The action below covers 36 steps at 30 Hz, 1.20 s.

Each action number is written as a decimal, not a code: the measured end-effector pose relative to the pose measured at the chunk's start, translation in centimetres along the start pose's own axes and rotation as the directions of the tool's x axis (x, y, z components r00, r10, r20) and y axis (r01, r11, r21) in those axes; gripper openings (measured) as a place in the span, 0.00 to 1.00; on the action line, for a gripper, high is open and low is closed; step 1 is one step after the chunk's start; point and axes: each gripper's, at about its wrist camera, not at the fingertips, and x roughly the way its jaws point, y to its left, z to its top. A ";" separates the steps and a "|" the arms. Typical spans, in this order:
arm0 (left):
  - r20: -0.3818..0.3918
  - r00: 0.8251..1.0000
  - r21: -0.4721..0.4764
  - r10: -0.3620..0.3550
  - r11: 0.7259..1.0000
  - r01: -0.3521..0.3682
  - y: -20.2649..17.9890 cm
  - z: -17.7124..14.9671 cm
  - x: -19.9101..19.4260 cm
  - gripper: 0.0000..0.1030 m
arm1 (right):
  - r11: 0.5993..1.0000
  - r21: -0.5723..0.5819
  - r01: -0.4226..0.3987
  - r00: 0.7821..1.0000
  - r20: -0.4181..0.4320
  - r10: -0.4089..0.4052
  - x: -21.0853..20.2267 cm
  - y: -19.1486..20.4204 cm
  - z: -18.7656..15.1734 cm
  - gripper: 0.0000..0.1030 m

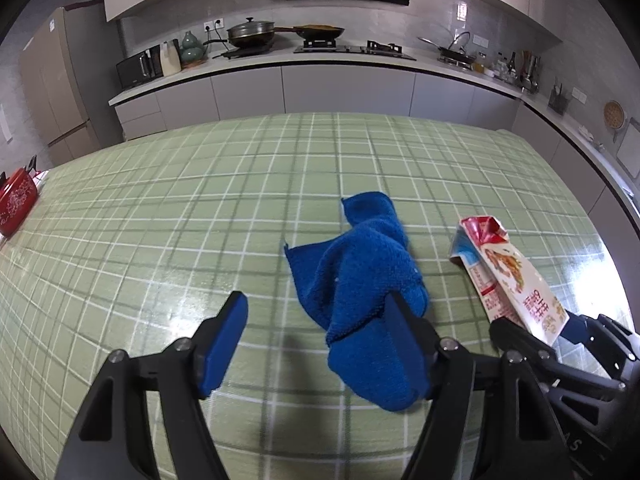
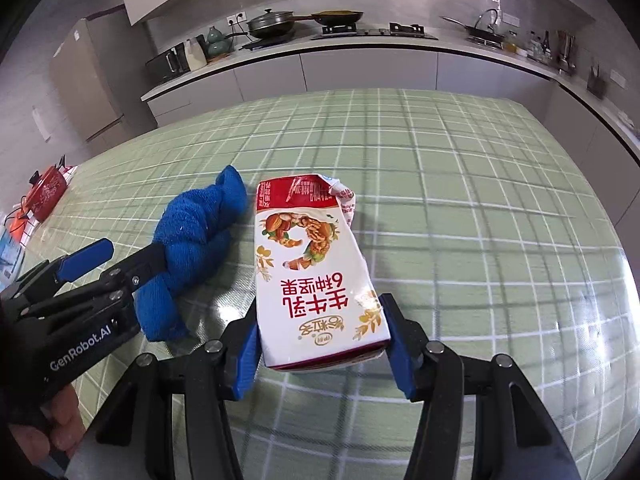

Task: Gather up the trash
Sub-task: 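Lift the blue cloth and milk carton and carry them toward the bucket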

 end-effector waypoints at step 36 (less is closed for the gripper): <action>-0.022 0.997 0.055 -0.072 0.996 0.073 -2.3 1.8 2.9 0.62 | 1.000 0.017 0.014 1.000 0.013 -0.015 0.6 -1.0 0.1 0.57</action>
